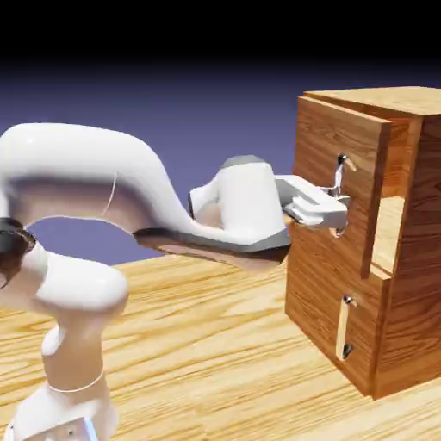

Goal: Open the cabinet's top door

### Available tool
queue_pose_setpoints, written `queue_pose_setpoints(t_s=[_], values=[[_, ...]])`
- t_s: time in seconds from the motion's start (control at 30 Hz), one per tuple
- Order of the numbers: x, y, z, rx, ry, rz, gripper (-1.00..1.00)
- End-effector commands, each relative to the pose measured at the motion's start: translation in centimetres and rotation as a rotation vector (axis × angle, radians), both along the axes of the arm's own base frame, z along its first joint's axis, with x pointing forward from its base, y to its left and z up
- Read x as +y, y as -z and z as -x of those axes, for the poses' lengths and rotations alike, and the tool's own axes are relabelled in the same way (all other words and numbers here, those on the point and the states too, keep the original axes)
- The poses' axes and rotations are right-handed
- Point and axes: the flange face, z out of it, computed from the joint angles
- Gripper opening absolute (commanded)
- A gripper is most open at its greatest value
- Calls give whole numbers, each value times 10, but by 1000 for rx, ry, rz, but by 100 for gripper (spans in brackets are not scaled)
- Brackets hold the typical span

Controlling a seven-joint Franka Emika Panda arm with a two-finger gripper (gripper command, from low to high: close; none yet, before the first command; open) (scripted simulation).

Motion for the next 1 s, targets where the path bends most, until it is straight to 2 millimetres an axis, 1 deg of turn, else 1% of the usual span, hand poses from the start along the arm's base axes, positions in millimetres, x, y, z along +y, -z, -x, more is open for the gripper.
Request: queue_pose_setpoints(t_s=[0.0,0.1,0.23,0.3,0.63,0.97], values=[[3,0,4,-1,11,8,-100],[11,0,16,-4,56,10,-100],[11,0,16,-5,58,12,-100],[15,0,20,-1,71,8,-100],[59,0,64,0,264,8,-100],[105,0,97,1,439,8,-100]])
